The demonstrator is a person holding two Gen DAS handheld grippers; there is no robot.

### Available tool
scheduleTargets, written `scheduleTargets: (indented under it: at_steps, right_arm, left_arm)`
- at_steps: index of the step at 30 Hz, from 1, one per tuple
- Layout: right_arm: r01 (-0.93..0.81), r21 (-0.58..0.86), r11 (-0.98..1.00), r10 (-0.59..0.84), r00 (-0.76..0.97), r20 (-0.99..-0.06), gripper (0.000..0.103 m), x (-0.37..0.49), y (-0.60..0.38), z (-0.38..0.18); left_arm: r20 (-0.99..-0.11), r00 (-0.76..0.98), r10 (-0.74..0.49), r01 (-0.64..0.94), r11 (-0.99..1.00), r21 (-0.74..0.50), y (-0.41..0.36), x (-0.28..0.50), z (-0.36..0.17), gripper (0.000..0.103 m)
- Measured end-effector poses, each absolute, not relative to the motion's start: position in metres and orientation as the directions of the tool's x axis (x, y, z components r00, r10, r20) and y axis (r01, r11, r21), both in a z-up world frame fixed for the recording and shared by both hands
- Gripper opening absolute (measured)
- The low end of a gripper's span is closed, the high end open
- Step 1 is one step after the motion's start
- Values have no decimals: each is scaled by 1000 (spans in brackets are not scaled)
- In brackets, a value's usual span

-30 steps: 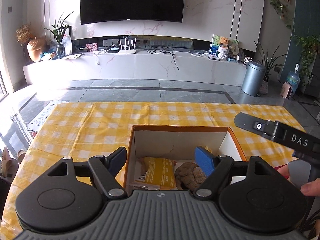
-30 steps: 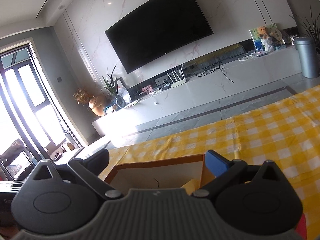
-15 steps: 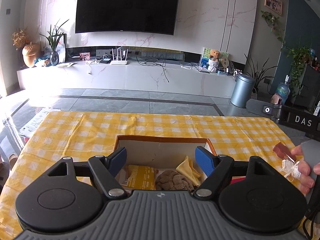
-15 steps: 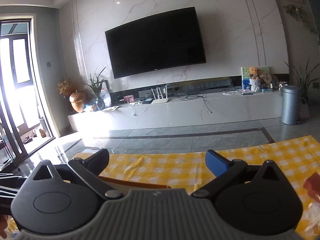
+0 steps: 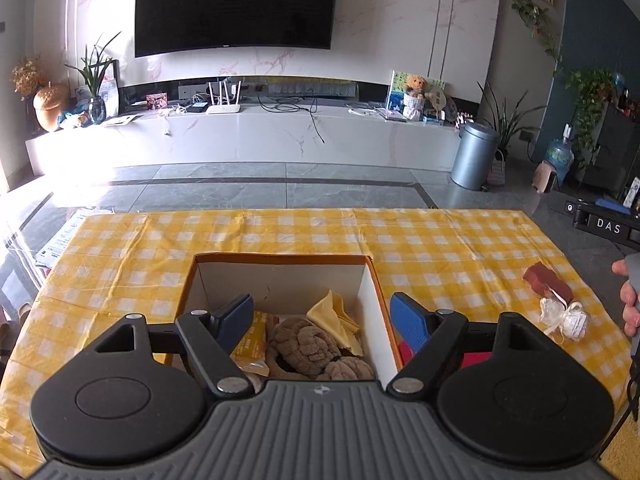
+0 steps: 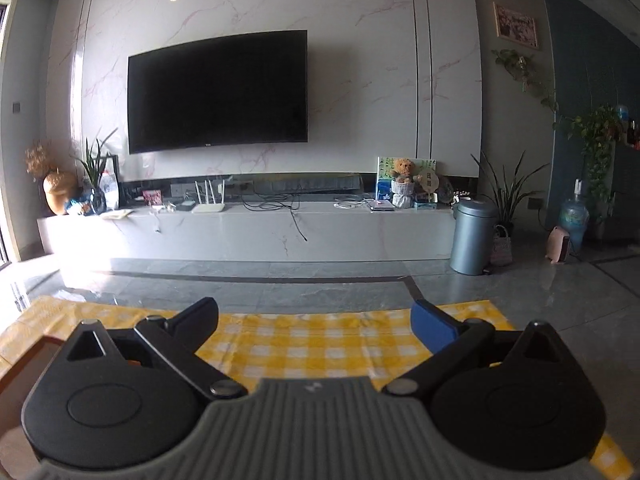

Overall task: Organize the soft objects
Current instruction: 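Move both open tools back toward the sponge and white bag on the cloth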

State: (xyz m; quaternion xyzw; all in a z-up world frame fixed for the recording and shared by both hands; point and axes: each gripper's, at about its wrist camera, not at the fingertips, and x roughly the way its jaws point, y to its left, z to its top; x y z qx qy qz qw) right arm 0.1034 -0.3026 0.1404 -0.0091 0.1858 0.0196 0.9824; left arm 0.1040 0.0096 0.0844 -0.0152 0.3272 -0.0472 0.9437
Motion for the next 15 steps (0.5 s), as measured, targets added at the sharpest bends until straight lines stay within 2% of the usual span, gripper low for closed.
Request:
scheduleTargets:
  at_steps: [2, 4, 8, 11, 15]
  right_arm:
    - [-16, -113, 993, -26, 932, -362, 100, 100, -313, 141]
    - [5, -136, 991, -57, 924, -379, 100, 97, -339, 139]
    - [126, -74, 989, -146, 878, -455, 100, 100, -396, 126]
    - [205, -27, 978, -193, 861, -470, 100, 93, -432, 119]
    - [267, 60, 962, -203, 845, -495, 100, 84, -467, 111]
  left_arm:
    - [-618, 778, -109, 106, 993, -42, -11, 103, 89, 88]
    - [-614, 777, -137, 137, 989, -48, -30, 104, 94, 88]
    - [-624, 757, -197, 200, 978, -66, -73, 109, 100, 88]
    - [-612, 751, -247, 244, 966, -90, -97, 109, 99, 88]
    - [-618, 745, -250, 268, 961, -65, -128, 114, 89, 88]
